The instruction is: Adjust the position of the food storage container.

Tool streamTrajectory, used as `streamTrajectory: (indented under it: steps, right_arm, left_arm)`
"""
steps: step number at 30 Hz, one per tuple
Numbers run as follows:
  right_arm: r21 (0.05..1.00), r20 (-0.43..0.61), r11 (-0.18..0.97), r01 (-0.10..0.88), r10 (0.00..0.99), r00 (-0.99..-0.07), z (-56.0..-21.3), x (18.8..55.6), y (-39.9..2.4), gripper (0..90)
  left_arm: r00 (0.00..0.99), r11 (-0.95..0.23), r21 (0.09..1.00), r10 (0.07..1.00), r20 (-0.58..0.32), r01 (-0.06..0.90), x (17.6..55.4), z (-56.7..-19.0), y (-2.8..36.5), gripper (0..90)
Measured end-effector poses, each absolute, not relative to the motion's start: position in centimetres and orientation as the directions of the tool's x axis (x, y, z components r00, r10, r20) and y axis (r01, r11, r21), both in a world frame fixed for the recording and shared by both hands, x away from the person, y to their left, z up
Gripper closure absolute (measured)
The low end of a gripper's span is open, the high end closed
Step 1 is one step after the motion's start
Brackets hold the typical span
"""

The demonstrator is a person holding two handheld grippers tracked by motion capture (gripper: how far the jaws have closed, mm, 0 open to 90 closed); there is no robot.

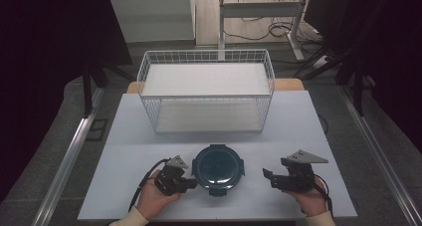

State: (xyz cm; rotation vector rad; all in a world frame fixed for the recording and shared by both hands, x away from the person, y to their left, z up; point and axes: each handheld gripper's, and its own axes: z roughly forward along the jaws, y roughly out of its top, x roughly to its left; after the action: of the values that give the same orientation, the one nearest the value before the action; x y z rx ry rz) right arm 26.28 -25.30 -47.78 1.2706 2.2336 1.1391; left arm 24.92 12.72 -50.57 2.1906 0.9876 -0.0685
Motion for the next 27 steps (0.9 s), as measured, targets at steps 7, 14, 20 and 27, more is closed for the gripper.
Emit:
streamTrajectory:
  steps: [7, 14, 20, 27]
  right_arm:
    - [0.777, 0.143, 0.246, 0.579, 0.828, -0.543, -47.6, 26.6, -25.6, 21.0]
    - [0.773, 0.154, 0.244, 0.585, 0.823, -0.546, -47.9, 26.9, -25.5, 21.1]
    - [0.776, 0.144, 0.256, 0.577, 0.818, -0.557, -48.0, 26.8, -25.2, 21.1]
    - [0.777, 0.135, 0.264, 0.571, 0.816, -0.562, -48.0, 26.6, -25.1, 21.1]
  left_arm:
    - [0.648, -0.355, 0.622, 0.684, -0.336, 0.698, 24.8, -49.8, 16.9, 88.2]
    - [0.559, -0.245, 0.675, 0.774, -0.296, 0.696, 24.8, -49.0, 18.5, 49.8]
    - [0.535, -0.202, 0.688, 0.786, -0.311, 0.697, 24.9, -48.7, 19.3, 31.9]
    - [0.535, -0.197, 0.692, 0.785, -0.313, 0.694, 24.8, -48.3, 19.6, 28.2]
